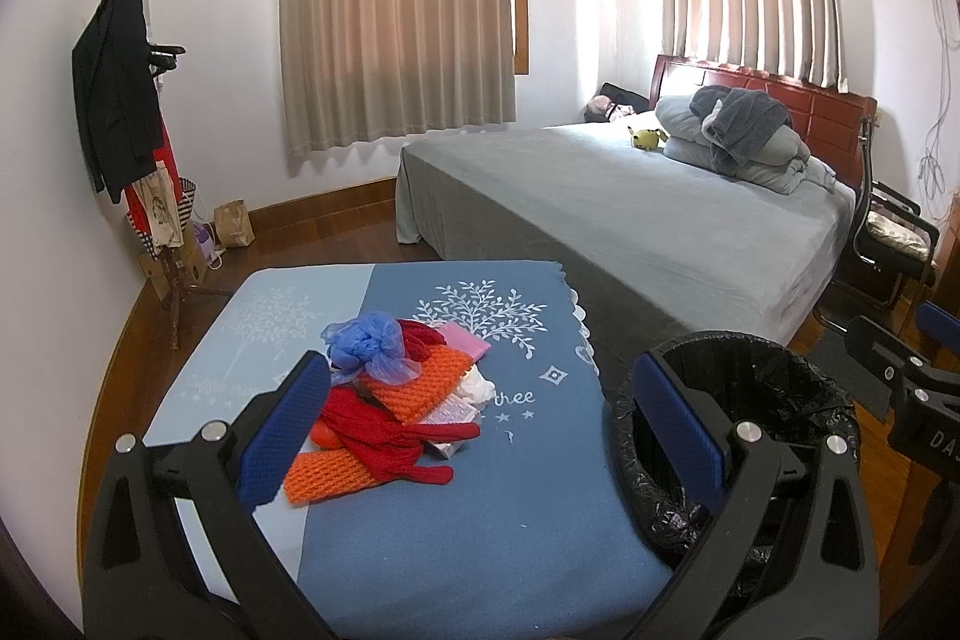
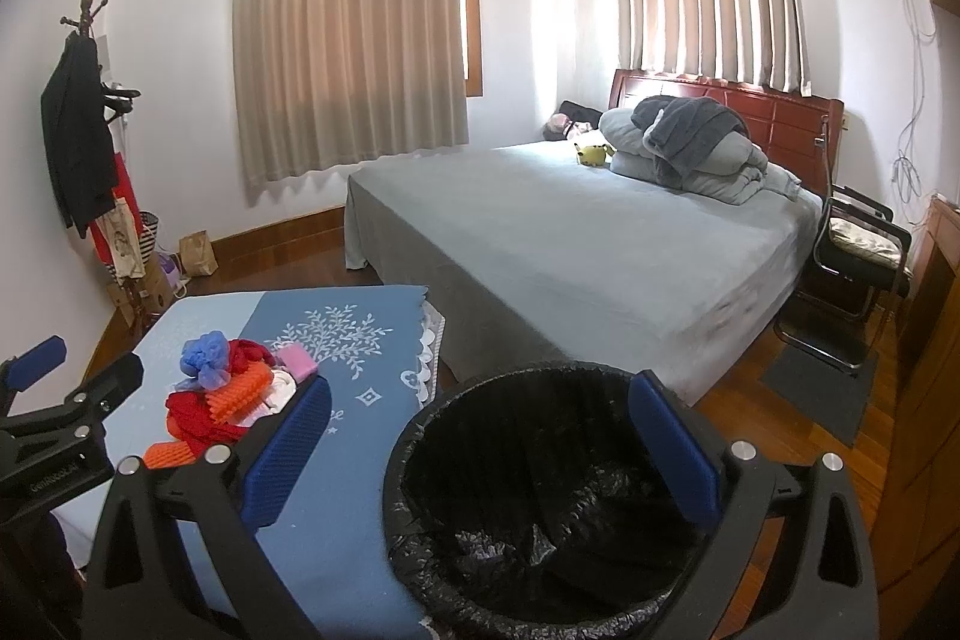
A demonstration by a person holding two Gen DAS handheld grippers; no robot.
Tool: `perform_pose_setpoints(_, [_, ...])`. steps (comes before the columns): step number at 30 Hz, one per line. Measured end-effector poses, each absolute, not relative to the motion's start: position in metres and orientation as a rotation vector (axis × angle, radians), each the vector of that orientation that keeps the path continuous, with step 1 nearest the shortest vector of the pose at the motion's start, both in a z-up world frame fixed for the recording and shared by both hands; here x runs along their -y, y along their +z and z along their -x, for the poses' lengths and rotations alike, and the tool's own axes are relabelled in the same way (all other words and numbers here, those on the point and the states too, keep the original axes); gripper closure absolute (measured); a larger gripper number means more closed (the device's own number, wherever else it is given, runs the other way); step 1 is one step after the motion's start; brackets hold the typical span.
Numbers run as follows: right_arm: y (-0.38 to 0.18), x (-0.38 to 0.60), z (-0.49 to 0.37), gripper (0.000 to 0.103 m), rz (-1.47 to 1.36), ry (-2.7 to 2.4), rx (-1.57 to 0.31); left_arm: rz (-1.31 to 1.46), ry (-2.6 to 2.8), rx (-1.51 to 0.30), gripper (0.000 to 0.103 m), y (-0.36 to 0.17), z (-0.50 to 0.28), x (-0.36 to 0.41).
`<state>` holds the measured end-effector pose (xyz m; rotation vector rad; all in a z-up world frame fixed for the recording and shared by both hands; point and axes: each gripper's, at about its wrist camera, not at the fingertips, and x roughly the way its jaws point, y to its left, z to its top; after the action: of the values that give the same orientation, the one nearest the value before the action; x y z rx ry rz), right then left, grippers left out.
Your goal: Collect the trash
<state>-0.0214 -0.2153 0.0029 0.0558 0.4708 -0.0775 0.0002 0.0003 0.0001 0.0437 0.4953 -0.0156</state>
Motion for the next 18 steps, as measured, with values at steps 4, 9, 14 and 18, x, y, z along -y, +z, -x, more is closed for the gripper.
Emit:
perform_pose_setpoints(4, [0.004,0.216,0.02,0.006,-0.056,-0.077,-0.472,-0.043,-0.016,-0.496,0.005,0.0,0.0,0.0])
perform_pose_setpoints(9, [0.004,0.216,0.021,0.006,-0.056,-0.076,-0.473,-0.042,-0.016,-0.496,0.005,0.0,0.0,0.0])
perform_pose_setpoints(14, [-0.003,0.21,0.012,0.006,-0.06,-0.072,-0.478,-0.042,-0.016,-0.497,0.005,0.0,0.0,0.001])
perform_pose_setpoints(18, [-0.002,0.209,0.011,0.006,-0.058,-0.068,-0.479,-0.039,-0.016,-0.498,0.005,0.0,0.0,0.001])
